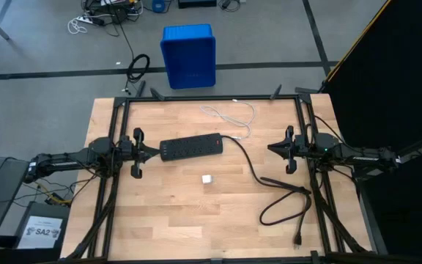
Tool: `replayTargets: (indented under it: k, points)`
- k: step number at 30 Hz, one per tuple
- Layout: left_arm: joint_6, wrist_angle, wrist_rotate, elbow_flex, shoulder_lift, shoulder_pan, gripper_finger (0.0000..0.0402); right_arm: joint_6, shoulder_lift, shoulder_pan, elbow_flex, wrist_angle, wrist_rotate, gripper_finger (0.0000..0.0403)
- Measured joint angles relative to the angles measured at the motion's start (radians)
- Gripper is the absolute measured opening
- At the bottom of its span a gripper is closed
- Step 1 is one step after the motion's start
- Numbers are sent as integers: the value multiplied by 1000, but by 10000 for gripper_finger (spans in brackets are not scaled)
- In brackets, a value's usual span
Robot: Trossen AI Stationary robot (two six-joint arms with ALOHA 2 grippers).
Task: Insert USB
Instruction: Return to Home Position
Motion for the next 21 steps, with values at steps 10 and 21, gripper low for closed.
replayTargets:
  k: [10,21]
  points:
    - [0,0,0,0,0,0,1,0,0,0,0,0,0,11]
    - [0,0,0,0,0,0,1,0,0,0,0,0,0,1]
